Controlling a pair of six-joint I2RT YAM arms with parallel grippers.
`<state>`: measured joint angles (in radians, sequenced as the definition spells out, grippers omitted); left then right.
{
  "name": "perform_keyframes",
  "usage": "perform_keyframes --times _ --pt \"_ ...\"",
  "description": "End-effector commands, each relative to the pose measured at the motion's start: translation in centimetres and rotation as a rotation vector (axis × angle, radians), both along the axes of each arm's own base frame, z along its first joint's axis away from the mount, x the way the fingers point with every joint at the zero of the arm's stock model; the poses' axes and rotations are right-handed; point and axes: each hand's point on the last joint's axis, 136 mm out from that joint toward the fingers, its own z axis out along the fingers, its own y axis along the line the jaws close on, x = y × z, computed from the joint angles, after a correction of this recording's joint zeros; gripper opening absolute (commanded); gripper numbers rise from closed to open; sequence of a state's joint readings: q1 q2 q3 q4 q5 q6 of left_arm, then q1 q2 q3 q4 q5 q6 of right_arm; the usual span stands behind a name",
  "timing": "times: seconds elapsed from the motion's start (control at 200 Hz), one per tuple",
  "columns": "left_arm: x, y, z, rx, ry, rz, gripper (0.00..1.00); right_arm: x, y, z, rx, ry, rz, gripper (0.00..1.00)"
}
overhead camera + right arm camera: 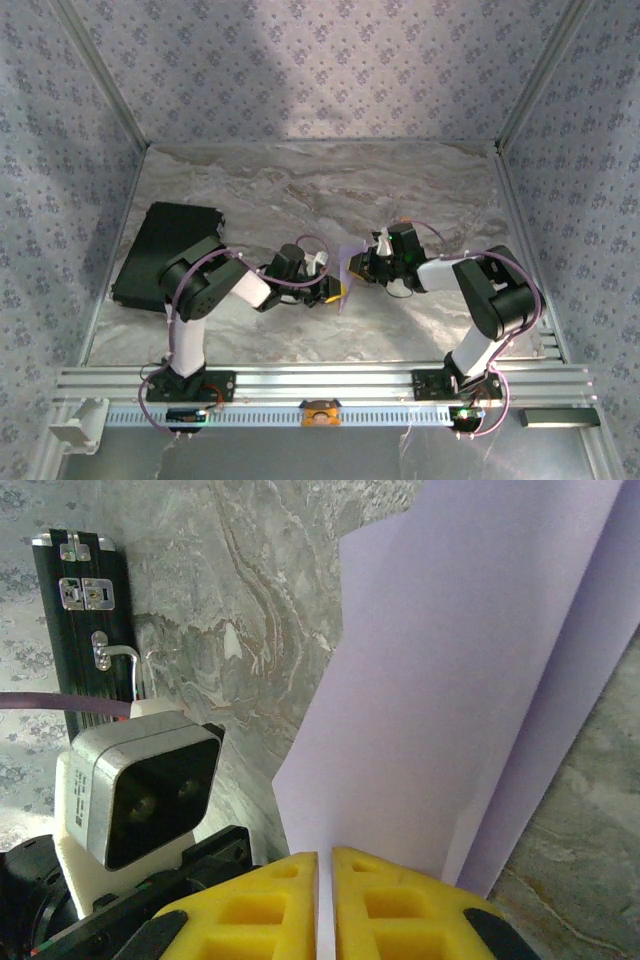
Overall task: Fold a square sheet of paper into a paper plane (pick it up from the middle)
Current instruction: Fold the wing for the fifth time at the center of the table.
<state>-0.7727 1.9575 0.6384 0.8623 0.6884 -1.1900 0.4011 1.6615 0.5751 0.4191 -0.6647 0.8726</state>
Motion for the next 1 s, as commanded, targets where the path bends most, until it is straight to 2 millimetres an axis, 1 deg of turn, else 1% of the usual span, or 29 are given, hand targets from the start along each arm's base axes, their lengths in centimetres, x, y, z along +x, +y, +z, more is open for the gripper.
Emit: perform_keyframes --times 0.0,0.14,0.24,0.415,0.74,0.855,0.994 --pt "-0.4 1.4 -3.5 0.090 0.065 0.035 0.00 0.9 0.3 0.6 0.019 -0.031 0.013 0.13" --pt "-0.3 1.6 -3.8 0.101 0.083 0.041 0.00 1.1 0.3 0.5 0.016 -0.028 0.008 0.13" --pt "-0.4 1.9 -4.5 0.126 0.111 0.041 0.00 1.1 0.3 0.3 0.016 -0.023 0.013 0.13" --pt "-0.5 1.8 -4.6 0.128 0.124 0.039 0.00 1.3 0.4 -0.1 0.015 -0.012 0.012 0.13" --pt "-0.7 2.4 -5.6 0.173 0.164 0.046 0.00 1.3 0.4 -0.9 0.007 0.008 0.011 0.14" --pt "-0.7 2.6 -6.0 0.188 0.175 0.050 0.00 1.3 0.2 -1.8 -0.012 0.030 0.005 0.13" --pt "-0.8 2.6 -6.2 0.194 0.179 0.051 0.00 0.9 -0.5 -3.4 -0.064 0.084 -0.022 0.12"
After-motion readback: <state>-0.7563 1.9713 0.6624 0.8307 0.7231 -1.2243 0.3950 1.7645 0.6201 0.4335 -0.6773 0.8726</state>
